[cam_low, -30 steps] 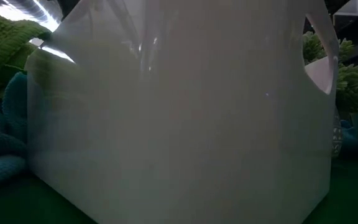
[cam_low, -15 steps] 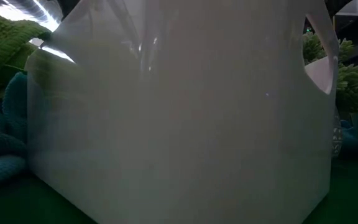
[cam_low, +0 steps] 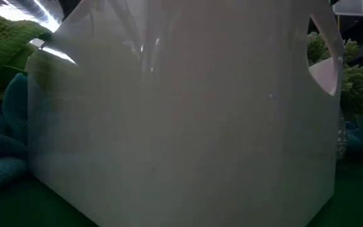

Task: Sort microfiber towel by color & place in baskets
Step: Put the green microfiber cloth into the blue bin

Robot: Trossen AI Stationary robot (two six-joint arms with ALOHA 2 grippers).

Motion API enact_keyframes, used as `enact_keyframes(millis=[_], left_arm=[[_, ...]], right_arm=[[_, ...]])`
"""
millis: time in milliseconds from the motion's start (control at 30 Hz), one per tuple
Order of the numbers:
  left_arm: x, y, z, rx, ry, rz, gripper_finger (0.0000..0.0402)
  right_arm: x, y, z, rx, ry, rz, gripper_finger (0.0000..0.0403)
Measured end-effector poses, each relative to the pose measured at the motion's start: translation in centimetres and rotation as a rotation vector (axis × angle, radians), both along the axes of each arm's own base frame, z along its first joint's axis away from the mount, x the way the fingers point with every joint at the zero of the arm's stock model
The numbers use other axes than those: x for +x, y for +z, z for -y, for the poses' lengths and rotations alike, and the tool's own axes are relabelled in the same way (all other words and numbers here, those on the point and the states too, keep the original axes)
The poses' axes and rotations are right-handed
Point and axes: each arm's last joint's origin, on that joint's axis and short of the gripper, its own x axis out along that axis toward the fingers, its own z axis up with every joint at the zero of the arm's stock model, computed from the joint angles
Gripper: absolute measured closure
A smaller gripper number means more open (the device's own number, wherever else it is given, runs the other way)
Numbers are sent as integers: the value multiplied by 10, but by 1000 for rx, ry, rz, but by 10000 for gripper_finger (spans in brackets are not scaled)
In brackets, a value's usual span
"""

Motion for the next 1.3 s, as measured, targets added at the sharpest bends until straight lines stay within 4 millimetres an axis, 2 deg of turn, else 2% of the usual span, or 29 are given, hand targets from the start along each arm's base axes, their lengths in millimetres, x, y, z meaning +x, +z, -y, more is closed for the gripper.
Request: enact_keyframes(millis=[233,433,633,800,1000,1300], left_arm=[[0,0,-1,19,11,-10,289],[0,0,-1,19,11,-11,289],[0,0,-1,19,11,-11,289],[0,0,-1,19,10,-11,289],[0,0,-1,19,10,-11,289],[0,0,-1,19,10,-11,289]], right_arm=[[-10,64,-2,28,-58,53,397],[-23,131,-13,5,-83,155,396],[-43,200,-38,-42,-35,326,396],[-63,242,-62,41,52,481,399],[-85,268,-91,247,151,576,397],[-98,266,-138,480,294,488,396]])
